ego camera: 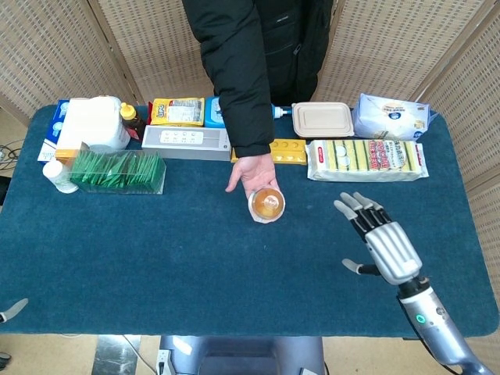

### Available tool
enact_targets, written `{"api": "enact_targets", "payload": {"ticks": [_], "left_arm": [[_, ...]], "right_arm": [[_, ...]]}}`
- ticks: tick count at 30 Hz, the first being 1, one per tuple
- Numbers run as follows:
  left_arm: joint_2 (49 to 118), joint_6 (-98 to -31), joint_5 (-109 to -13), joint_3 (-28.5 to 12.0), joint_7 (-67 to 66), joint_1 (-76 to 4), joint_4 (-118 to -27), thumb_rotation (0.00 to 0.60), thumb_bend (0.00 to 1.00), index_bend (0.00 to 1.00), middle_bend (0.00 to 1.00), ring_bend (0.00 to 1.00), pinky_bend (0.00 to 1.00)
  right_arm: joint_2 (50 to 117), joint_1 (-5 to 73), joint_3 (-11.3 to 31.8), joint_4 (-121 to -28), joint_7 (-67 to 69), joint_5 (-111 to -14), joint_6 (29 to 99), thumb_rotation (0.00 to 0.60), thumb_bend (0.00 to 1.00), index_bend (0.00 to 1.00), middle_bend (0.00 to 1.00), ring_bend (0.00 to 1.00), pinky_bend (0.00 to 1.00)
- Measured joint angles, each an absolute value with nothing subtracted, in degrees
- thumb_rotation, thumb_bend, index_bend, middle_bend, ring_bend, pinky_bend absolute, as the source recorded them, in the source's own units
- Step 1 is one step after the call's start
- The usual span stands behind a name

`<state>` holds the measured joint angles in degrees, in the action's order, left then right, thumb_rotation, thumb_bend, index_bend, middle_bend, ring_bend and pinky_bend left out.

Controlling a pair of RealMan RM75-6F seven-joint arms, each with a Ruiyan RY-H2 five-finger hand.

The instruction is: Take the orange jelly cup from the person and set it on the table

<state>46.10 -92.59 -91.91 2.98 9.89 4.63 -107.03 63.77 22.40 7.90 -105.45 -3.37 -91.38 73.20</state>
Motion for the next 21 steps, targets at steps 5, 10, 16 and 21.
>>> {"api": "enact_targets", "payload": {"ticks": [5,10,16,21], "left_arm": [[45.75,-91.28,-90.46,2.44,10.29,3.88,-107.2,0.6,0.06,0.0,0.0,0.0,0.0],[45.47,-89.91,-89.17,2.07,10.3,3.19,-107.52,0.6,0.06,0.0,0.0,0.0,0.0],[45.04,-88.57,-87.79,1.65,10.62,2.5,-107.98,0.6,0.06,0.0,0.0,0.0,0.0],[44.78,-88.36,-87.4,1.54,11.34,2.41,-107.97,0.6,0.06,0.0,0.0,0.0,0.0]], "right_arm": [[67.37,28.51,12.18,-106.06,-7.89,-82.72,66.31,0.6,0.06,0.05,0.07,0.02,0.14],[71.26,33.62,15.54,-105.36,-11.88,-75.06,61.59,0.6,0.07,0.08,0.08,0.02,0.16],[74.88,38.04,17.11,-103.95,-17.74,-68.54,58.7,0.6,0.08,0.13,0.12,0.06,0.18],[77.64,41.1,17.76,-102.22,-21.37,-63.74,57.73,0.6,0.08,0.17,0.15,0.1,0.22]]}}
